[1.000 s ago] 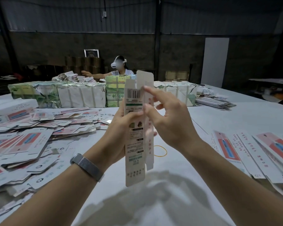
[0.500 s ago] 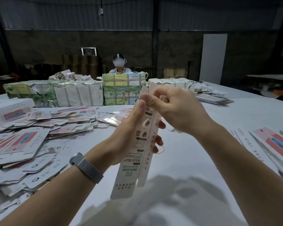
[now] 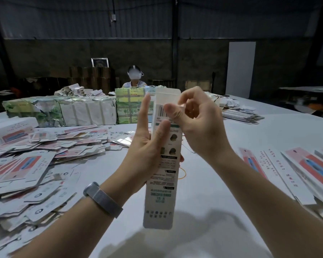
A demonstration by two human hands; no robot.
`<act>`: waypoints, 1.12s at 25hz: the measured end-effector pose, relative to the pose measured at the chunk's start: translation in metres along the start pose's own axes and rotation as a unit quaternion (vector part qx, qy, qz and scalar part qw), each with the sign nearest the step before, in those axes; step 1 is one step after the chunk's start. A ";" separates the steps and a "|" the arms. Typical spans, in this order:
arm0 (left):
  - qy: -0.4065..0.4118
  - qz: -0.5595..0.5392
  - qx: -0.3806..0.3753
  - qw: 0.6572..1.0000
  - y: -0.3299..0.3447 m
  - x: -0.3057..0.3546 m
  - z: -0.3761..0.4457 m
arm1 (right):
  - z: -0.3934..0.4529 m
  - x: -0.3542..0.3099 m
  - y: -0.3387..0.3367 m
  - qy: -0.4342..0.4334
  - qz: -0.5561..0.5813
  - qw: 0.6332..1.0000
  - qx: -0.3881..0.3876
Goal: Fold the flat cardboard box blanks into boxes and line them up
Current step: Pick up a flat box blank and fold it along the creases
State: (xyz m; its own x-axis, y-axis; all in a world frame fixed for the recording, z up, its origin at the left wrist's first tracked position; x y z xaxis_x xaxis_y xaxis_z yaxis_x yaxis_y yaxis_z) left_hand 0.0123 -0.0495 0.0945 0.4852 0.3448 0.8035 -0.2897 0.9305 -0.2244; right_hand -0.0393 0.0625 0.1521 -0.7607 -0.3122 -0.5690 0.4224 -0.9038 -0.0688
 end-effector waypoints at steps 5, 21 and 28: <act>0.018 -0.058 0.054 0.997 -0.003 0.005 -0.002 | -0.012 0.021 0.016 0.084 0.085 0.993 0.011; 0.004 -0.021 0.008 1.000 0.000 0.006 0.008 | -0.011 0.028 0.014 0.133 0.190 0.972 0.025; 0.009 0.002 -0.013 1.000 0.009 0.002 0.006 | -0.009 0.031 0.011 0.172 0.290 0.941 0.008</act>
State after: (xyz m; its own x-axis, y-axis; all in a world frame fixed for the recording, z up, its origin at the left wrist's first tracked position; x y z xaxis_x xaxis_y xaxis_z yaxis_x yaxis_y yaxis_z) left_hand 0.0056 -0.0417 0.0972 0.4996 0.3498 0.7925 -0.2703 0.9321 -0.2410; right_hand -0.0541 0.0460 0.1257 -0.1986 -0.6448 -0.7381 0.7081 -0.6151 0.3468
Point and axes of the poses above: each hand's wrist, its own z-axis towards the middle knuckle, its own y-axis out of the palm, x = y × z, the point moved 7 cm from there along z, towards the middle knuckle, and after that the axes turned 14 degrees about z, right-handed, at the moved point
